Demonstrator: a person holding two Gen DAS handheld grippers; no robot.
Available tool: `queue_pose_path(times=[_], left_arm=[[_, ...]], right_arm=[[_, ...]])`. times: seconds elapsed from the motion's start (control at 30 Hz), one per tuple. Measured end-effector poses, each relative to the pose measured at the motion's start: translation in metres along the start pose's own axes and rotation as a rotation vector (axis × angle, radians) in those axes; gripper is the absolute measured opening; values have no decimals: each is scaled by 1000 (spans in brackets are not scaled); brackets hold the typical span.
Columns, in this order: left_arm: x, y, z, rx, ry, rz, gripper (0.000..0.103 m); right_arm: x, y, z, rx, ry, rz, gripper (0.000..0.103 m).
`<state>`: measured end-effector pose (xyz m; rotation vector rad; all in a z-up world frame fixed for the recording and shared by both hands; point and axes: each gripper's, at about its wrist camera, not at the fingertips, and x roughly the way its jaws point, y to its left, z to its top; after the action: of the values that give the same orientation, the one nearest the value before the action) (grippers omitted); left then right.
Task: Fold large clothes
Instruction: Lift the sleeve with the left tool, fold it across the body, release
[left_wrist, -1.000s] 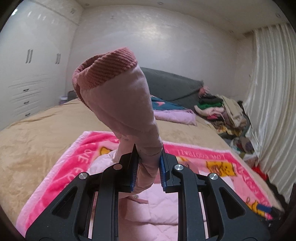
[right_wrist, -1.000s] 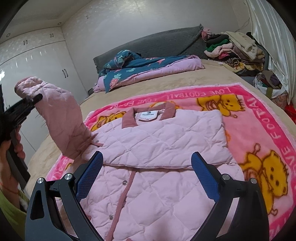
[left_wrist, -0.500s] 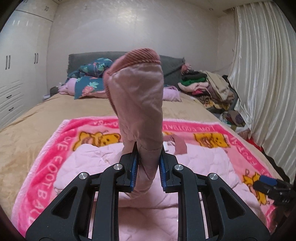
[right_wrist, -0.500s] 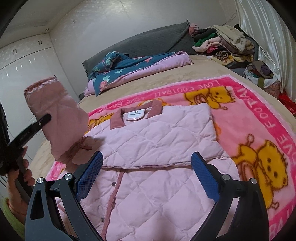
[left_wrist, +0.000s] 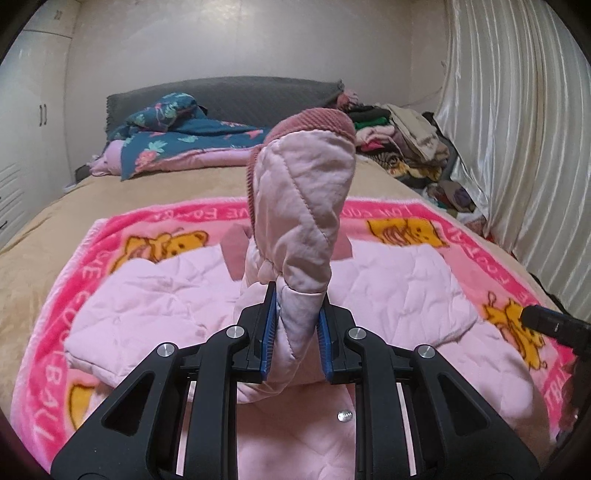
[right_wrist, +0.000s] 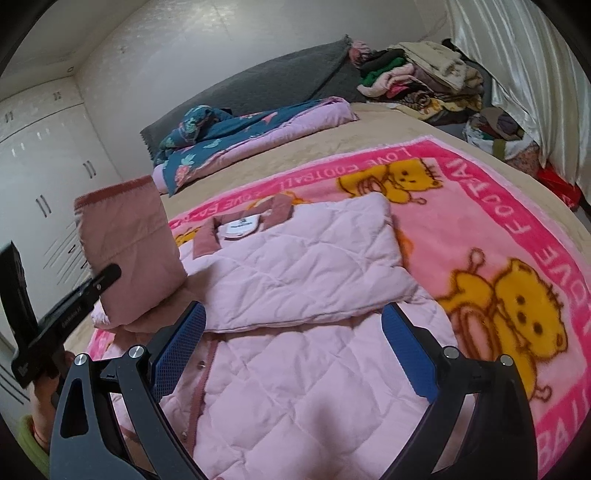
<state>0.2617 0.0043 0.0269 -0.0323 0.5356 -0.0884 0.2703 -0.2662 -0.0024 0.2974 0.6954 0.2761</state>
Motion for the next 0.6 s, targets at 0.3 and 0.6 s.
queue_pose_path(times=[0.3, 0.6], left_arm=[[16, -13, -17, 44, 45, -51, 20], [34, -30, -41, 118, 129, -80, 66]], right_arm=[[0, -15, -7, 49, 9, -39, 95], [7, -20, -12, 73, 26, -69, 95]])
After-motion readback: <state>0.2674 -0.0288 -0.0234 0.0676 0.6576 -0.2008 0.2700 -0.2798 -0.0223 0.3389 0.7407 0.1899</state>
